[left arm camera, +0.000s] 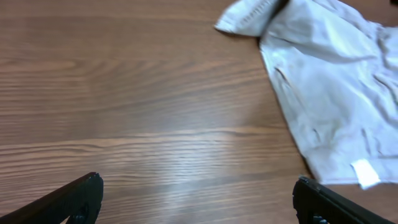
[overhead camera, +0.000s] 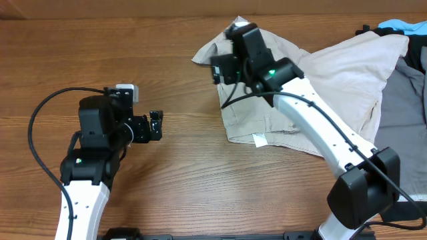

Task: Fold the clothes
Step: 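Drag the beige shorts left off the stack onto the table center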

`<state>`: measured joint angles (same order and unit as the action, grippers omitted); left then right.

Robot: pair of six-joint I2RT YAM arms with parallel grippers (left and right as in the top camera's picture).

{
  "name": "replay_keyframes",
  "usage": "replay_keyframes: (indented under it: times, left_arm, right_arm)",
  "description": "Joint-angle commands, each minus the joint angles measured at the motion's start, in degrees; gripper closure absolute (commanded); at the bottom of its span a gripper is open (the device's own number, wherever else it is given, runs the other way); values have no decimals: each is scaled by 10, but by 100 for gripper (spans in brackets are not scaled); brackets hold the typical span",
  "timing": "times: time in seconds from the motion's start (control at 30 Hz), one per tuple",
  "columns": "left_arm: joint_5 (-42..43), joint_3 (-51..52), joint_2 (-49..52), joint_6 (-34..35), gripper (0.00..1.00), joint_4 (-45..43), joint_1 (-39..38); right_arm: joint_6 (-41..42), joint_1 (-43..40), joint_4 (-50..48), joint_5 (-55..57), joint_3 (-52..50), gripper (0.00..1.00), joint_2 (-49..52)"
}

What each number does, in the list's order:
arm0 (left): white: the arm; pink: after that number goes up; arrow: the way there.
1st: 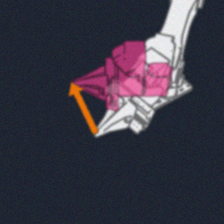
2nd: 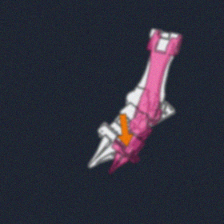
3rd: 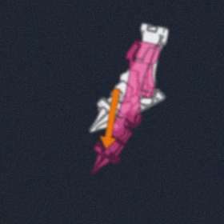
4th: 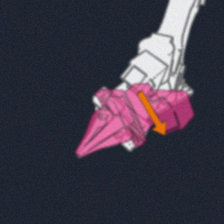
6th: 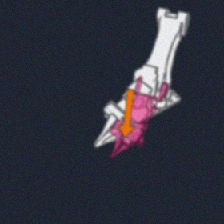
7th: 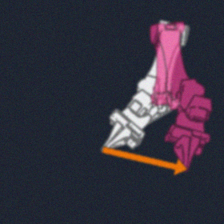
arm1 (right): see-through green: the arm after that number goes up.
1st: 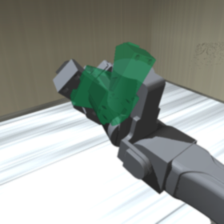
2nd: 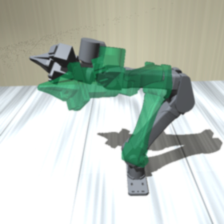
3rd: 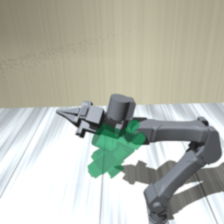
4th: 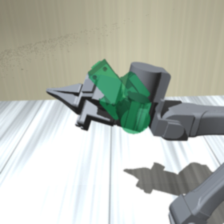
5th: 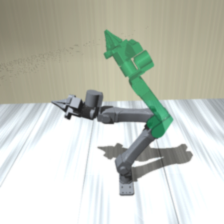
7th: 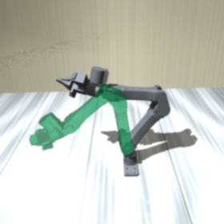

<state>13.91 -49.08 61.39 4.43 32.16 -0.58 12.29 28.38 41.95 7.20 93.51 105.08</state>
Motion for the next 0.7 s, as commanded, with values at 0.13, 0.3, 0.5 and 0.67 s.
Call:
replay_keyframes:
  times: [0.13,0.3,0.5,0.67]
  left_arm:
    - [120,-14,81,76,0,-4,-26]
    - [147,-14,146,145,0,-45,-93]
    - [144,-14,260,330,0,-107,-195]
    - [145,-14,342,427,0,-172,-234]
  right_arm:
    - [161,-101,142,97,10,0,4]
    - [167,-163,201,92,10,0,4]
    - [167,-240,275,92,10,0,4]
    - [167,-274,303,92,10,0,4]
